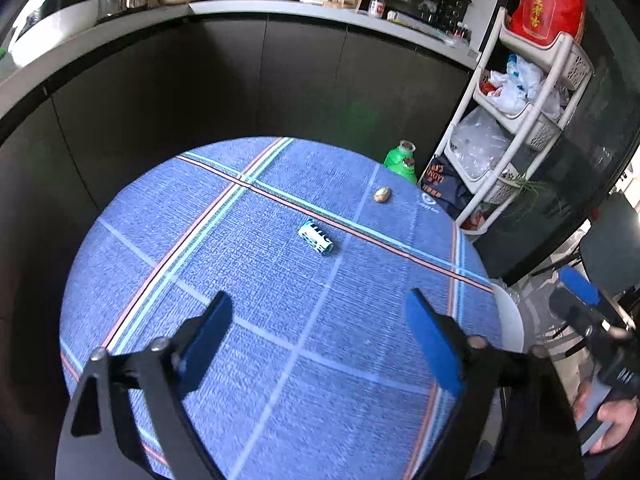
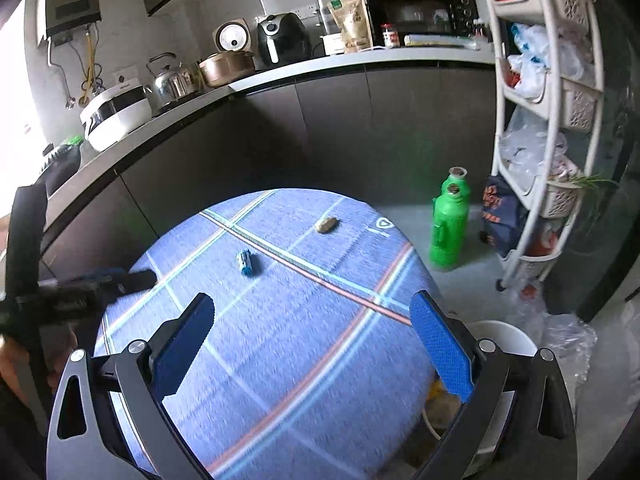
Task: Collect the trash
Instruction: 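Move both open grippers back to the small box and bread roll, then grasp the small blue-white box with the left gripper while the right gripper grasps the bread roll, then carry the small box and bread roll over the white bin and release both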
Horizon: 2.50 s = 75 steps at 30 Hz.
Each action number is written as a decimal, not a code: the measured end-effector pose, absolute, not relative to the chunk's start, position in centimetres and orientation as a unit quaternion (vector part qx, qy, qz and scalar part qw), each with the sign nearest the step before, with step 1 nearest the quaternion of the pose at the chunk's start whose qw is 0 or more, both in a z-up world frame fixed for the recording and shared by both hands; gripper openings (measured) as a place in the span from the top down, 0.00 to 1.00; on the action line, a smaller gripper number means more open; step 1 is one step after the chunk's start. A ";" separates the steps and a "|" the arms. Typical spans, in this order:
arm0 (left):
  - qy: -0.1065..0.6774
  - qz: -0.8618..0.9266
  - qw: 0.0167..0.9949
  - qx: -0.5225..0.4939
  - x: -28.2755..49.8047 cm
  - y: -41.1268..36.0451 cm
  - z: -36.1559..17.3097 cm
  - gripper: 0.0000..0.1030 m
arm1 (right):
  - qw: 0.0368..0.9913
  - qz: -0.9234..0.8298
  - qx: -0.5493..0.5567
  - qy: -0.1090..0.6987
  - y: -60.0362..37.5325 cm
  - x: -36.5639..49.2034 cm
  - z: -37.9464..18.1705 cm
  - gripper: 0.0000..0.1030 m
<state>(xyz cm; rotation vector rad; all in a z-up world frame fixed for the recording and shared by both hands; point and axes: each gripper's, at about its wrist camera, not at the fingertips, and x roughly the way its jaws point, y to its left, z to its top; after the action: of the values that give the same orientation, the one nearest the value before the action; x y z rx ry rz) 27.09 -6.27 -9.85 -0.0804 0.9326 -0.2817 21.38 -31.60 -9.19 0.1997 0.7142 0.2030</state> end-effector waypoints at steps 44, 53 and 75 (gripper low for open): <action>0.470 -0.172 0.862 -0.079 38.3 -7.8 -19.4 0.85 | 0.887 0.068 0.073 0.451 -25.3 44.0 -20.3 0.64; 0.477 -0.182 0.857 -0.067 37.3 -7.1 -19.9 0.80 | 0.891 0.058 0.048 0.448 -24.5 44.1 -20.9 0.85; 0.458 -0.202 0.864 -0.046 31.5 -8.9 -15.3 0.91 | 0.911 0.085 0.082 0.396 -27.0 27.1 -14.8 0.86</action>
<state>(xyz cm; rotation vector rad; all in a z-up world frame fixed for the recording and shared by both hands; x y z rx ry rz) 31.51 -8.89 -15.33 -0.0964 0.9599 -0.4237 27.11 -27.04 -14.82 0.1692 0.8162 0.1755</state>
